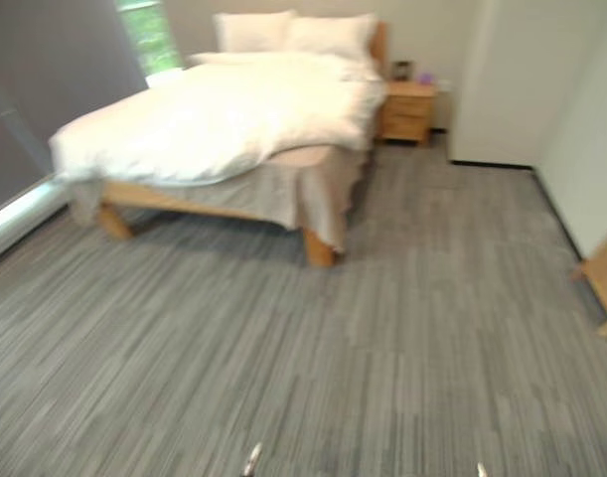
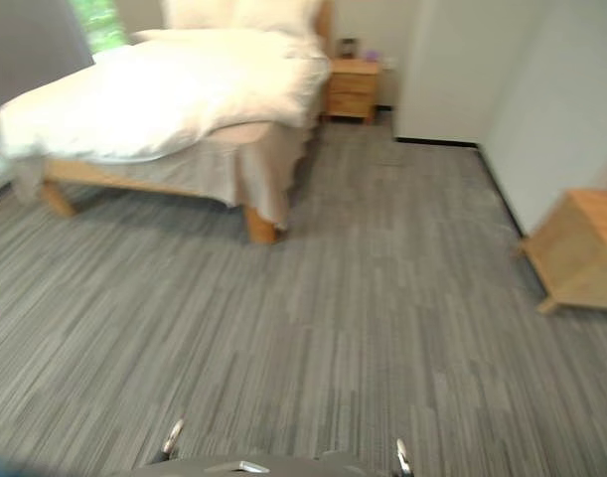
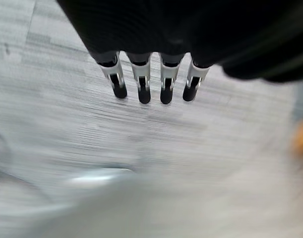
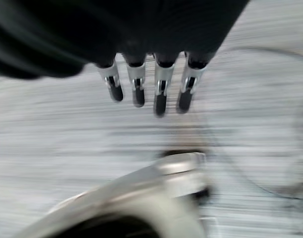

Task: Making the bed.

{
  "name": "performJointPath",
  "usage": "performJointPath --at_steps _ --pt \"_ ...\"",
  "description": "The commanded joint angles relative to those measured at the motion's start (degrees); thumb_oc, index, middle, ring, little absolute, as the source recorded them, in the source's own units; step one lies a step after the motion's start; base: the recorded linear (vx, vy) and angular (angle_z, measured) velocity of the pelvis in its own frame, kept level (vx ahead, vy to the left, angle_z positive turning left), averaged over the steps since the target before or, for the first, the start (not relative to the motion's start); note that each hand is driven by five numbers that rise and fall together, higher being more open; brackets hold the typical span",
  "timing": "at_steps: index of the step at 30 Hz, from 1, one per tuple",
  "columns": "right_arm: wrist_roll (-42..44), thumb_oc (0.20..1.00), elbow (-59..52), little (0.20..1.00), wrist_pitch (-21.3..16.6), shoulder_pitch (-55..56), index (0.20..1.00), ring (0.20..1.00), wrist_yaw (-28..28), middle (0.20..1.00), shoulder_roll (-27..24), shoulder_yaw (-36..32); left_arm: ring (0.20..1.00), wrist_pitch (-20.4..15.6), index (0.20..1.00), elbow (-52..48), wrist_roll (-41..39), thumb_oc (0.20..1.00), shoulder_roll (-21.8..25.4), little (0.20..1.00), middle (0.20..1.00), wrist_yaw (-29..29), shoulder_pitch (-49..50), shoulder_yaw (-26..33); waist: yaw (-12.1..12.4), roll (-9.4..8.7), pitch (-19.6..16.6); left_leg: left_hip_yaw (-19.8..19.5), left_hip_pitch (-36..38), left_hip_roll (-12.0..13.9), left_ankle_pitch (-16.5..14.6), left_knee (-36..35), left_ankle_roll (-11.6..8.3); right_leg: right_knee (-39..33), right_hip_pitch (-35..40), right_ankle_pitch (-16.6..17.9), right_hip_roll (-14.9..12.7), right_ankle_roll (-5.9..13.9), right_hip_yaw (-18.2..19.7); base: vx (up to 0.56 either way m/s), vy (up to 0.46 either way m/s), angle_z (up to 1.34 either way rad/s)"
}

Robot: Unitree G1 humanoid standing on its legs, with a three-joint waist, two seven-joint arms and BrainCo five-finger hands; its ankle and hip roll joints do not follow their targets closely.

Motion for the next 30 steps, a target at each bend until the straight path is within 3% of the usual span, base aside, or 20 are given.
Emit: performJointPath --at_steps 1,5,6,7,8,9,10,12,13,14,18,27,30 --pt "6.95 1.0 2.0 1.0 -4.66 -10.47 1.0 1.0 1.16 1.0 -2.44 1.0 1.0 -2.77 1.0 5.81 -2.9 1.0 -1.98 1.0 1.0 -0.74 -5.03 0.06 1.27 0.47 0.82 2.53 4.72 5.19 11.29 -14.22 -5.12 -14.63 6.16 11.43 -4.98 7.41 -4.41 0.01 0.03 -0.26" --pt "7.12 1.0 -1.68 1.0 -6.12 -11.0 1.0 1.0 0.57 1.0 -2.46 1.2 1.0 -3.65 1.0 5.04 -6.6 1.0 -1.53 1.0 1.0 -1.53 -3.91 2.68 1.99 -0.3 0.49 3.13 5.28 4.77 10.65 -14.22 -4.71 -14.92 6.52 11.82 -5.09 7.86 -3.39 0.03 0.049 -0.53" --pt "-0.44 1.0 -7.78 1.0 -7.72 -10.46 1.0 1.0 -2.33 1.0 -3.56 3.35 1.0 -4.59 1.0 1.65 -5.81 1.0 -1.25 1.0 1.0 -0.58 -3.61 1.27 1.88 -0.25 0.42 3.37 5.48 4.63 10.44 -14.22 -4.52 -14.95 6.48 12.0 -5.16 8.11 -3.17 0.02 0.043 -0.24" --pt "-0.47 1.0 -7.86 1.0 -7.68 -10.39 1.0 1.0 -2.37 1.0 -3.55 3.34 1.0 -4.57 1.0 1.61 -5.8 1.0 -1.25 1.0 1.0 -0.57 -3.56 1.26 1.91 -0.24 0.42 3.39 5.52 4.63 10.43 -14.22 -4.52 -14.95 6.51 11.99 -5.16 8.12 -3.15 0.03 0.084 -0.06" --pt "-0.15 1.0 -14.93 1.0 -8.21 -9.79 1.0 1.0 -2.88 1.0 -5.22 3.03 1.0 -5.36 1.0 -5.47 -7.16 1.0 -0.36 1.0 1.0 -0.36 -3.63 -0.48 1.56 -0.12 0.58 3.67 5.76 4.5 10.32 -14.22 -4.36 -14.87 6.45 12.16 -5.24 8.45 -2.91 0.01 0.041 0.04" --pt "-0.16 1.0 -15.02 1.0 -8.16 -9.71 1.0 1.0 -2.91 1.0 -5.23 3.03 1.0 -5.32 1.0 -5.53 -7.17 1.0 -0.35 1.0 1.0 -0.35 -3.57 -0.5 1.6 -0.12 0.6 3.7 5.82 4.5 10.3 -14.22 -4.36 -14.87 6.49 12.15 -5.24 8.46 -2.88 0.02 0.085 -0.02" --pt "-0.64 1.0 -24.03 1.0 -8.32 -8.89 1.0 1.0 -3.06 1.0 -7.55 2.28 1.0 -5.41 1.0 -13.13 -8.64 1.0 1.43 1.0 1.0 0.33 -4.28 -1.26 1.08 -0.09 0.56 4.03 5.93 4.36 10.21 -14.22 -4.22 -14.84 6.4 12.29 -5.34 8.7 -2.52 0.01 0.045 -0.04" --pt "-0.7 1.0 -27.32 1.0 -8.31 -8.78 1.0 1.0 -3.2 1.0 -8.64 1.78 1.0 -5.13 1.0 -16.52 -9.34 1.0 2.34 1.0 1.0 0.69 -4.82 -1.47 0.93 -0.08 0.54 4.21 6.03 4.3 10.12 -14.22 -4.14 -14.83 6.34 12.38 -5.4 8.85 -2.27 0.01 0.059 -0.07" --pt "-0.57 1.0 -35.32 1.0 -8.4 -8.61 1.0 1.0 -3.87 1.0 -10.26 0.71 1.0 -5.1 1.0 -24.31 -11.77 1.0 4.05 1.0 1.0 1.47 -5.89 -1.4 0.66 -0.04 0.68 4.54 6.2 4.23 9.98 -14.22 -4.01 -14.75 6.26 12.59 -5.53 9.07 -1.8 0.01 0.055 -0.11" --pt "-0.59 1.0 -35.39 1.0 -8.35 -8.55 1.0 1.0 -3.89 1.0 -10.25 0.71 1.0 -5.05 1.0 -24.38 -11.78 1.0 4.07 1.0 1.0 1.48 -5.83 -1.42 0.68 -0.05 0.65 4.56 6.19 4.24 9.97 -14.22 -4.01 -14.73 6.24 12.58 -5.53 9.07 -1.79 0.01 0.055 -0.16" --pt "-3.99 1.0 -50.77 1.0 -9.54 -7.06 1.0 1.0 -4.58 1.0 -12.13 -1.19 1.0 -5.86 1.0 -41.25 -15.7 1.0 7.14 1.0 1.0 1.87 -4.8 0.34 0.41 -0.08 1.01 5.2 6.61 4.13 9.45 -14.22 -3.51 -14.57 5.82 12.86 -5.84 9.45 -0.85 0.04 0.051 -0.12" --pt "-6.34 1.0 -51.26 1.0 -8.5 -8.28 1.0 1.0 -3.91 1.0 -11.11 1.73 1.0 -5.01 1.0 -40.8 -16.2 1.0 4.76 1.0 1.0 2.64 -5.56 0.4 0.62 -0.33 2.58 6.47 6.21 3.41 8.67 -14.22 -3.0 -14.54 5.39 13.14 -7.09 10.17 -1.19 0.06 0.061 -0.09" --pt "-6.53 1.0 -53.25 1.0 -8.25 -7.87 1.0 1.0 -3.52 1.0 -11.1 1.64 1.0 -4.46 1.0 -43.42 -15.81 1.0 4.62 1.0 1.0 2.74 -3.47 0.94 0.85 0.02 3.51 7.16 5.78 2.81 7.96 -14.22 -2.09 -10.3 3.23 12.29 -8.42 10.9 -1.11 0.07 0.118 0.0"
